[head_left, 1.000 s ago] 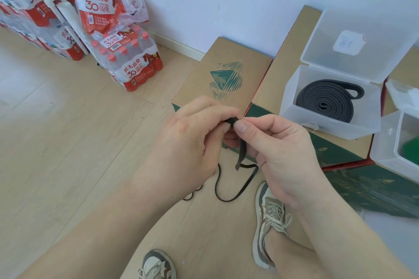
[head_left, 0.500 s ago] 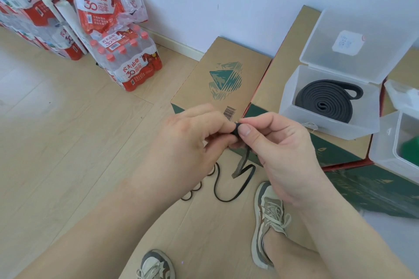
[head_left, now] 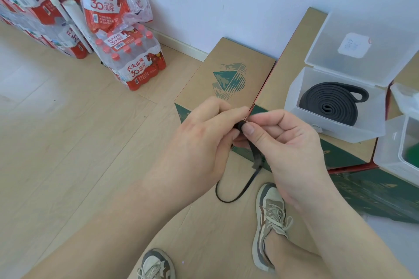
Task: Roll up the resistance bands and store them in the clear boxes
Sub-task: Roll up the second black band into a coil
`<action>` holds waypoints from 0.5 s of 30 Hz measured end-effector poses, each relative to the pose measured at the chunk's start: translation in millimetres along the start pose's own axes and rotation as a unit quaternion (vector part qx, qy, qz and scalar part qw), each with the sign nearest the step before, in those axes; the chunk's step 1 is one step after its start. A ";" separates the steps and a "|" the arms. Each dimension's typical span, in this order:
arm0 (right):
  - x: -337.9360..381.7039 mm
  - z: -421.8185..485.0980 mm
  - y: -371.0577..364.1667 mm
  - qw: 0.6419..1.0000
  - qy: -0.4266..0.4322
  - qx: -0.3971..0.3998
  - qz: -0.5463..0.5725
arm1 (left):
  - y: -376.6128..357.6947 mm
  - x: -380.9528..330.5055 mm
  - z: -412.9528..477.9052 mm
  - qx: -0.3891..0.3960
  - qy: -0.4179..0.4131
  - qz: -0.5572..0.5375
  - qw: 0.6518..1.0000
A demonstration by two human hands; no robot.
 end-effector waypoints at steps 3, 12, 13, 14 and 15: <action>-2.2 -0.5 -0.2 1.000 -0.008 0.004 0.005 | 1.4 2.0 0.6 0.005 0.000 0.004 1.000; -8.1 -0.9 -4.0 0.990 -0.086 0.047 0.105 | 1.8 4.0 1.6 -0.046 0.026 -0.022 0.998; -7.9 -0.5 -3.8 0.990 -0.083 0.048 0.101 | 2.3 4.2 1.8 -0.047 0.027 -0.023 0.998; -7.6 0.0 -3.3 0.991 -0.081 0.048 0.097 | 2.4 4.1 2.1 -0.047 0.027 -0.023 0.998; -6.9 0.3 -2.9 0.991 -0.079 0.048 0.093 | 2.5 3.8 2.0 -0.048 0.026 -0.024 0.998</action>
Point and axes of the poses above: each hand's wrist, its own z-axis towards the middle knuckle, its own y-axis out of the back of the hand, x = y × z, the point moved 2 cm from there along z, towards the middle knuckle, and after that the axes turned 5 degrees about -x, right-handed, at the moved point
